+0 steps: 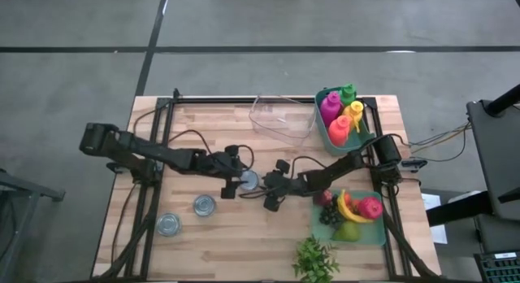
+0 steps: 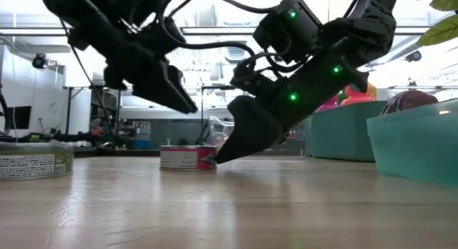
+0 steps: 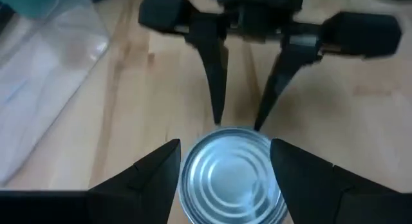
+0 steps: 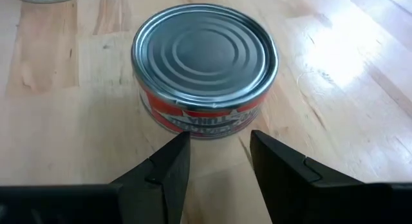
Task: Pick & Place Food Item
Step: Put the red tuna can into the transparent bin
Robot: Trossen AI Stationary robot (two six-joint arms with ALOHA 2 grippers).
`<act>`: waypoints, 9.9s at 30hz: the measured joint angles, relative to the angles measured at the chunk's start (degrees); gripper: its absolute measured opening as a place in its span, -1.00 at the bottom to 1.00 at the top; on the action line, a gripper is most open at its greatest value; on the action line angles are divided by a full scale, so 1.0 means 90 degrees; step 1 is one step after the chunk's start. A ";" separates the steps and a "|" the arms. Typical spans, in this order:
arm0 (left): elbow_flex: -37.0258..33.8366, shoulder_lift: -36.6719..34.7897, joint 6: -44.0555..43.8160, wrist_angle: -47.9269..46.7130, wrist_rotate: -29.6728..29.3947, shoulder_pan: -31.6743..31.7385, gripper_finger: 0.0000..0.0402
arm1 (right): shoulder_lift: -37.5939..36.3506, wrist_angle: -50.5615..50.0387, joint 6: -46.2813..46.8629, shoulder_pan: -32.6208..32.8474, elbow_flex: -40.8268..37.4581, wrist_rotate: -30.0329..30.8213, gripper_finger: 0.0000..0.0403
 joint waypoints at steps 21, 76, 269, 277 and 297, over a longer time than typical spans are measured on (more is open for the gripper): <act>-0.0078 -0.0160 -0.0404 -0.1899 -0.0192 0.0000 0.22 | -0.0005 -0.0026 0.0022 0.0002 -0.0007 0.0000 -0.22; -0.0115 0.0637 -0.0359 -0.0756 -0.0198 0.0001 0.22 | -0.0015 0.0467 -0.0265 0.0009 0.0024 0.0039 -0.22; 0.2683 0.2262 -0.5561 -0.2798 -0.2045 -0.0554 0.21 | -0.3704 -0.4038 0.0194 0.0553 -0.0289 0.3832 -0.22; 0.2683 0.2262 -0.5523 -0.2796 -0.2045 -0.0517 0.21 | -0.3704 -0.4033 0.0194 0.0554 -0.0311 0.3832 -0.22; 0.2683 0.2265 -0.5525 -0.2800 -0.2045 -0.0517 -0.36 | -0.3704 -0.4021 0.0194 0.0553 -0.0359 0.3832 -0.22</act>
